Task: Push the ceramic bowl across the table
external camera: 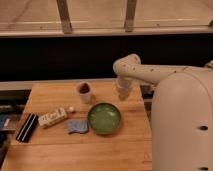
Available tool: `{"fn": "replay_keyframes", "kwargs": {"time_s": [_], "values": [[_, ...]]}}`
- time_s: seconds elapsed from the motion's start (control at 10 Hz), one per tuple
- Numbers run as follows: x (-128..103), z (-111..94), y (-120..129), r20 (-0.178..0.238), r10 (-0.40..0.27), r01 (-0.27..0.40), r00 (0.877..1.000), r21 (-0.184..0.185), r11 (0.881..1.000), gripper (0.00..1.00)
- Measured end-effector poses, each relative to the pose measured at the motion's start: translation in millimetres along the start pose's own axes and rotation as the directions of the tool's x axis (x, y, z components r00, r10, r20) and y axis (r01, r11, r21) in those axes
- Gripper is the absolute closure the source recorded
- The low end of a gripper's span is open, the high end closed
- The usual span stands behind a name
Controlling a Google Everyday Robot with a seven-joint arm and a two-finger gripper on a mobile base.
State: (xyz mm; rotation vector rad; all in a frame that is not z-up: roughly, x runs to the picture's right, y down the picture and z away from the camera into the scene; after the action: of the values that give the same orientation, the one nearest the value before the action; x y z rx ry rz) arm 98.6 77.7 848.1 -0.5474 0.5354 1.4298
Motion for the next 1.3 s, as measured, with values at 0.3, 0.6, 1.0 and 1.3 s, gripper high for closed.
{"fn": "replay_keyframes", "kwargs": {"time_s": [0.3,0.6,1.0,1.3], "values": [[5,3,-2,-0.012,0.001,-0.001,1.000,0.008,1.000,1.00],[5,3,0,-0.013,-0.001,0.001,1.000,0.007,1.000,1.00],[18,11,-22,-0.032,0.053,-0.052,0.998,0.043,0.998,1.00],[38,27,-49,-0.074,0.103,-0.097,0.992,0.084,0.992,1.00]]}}
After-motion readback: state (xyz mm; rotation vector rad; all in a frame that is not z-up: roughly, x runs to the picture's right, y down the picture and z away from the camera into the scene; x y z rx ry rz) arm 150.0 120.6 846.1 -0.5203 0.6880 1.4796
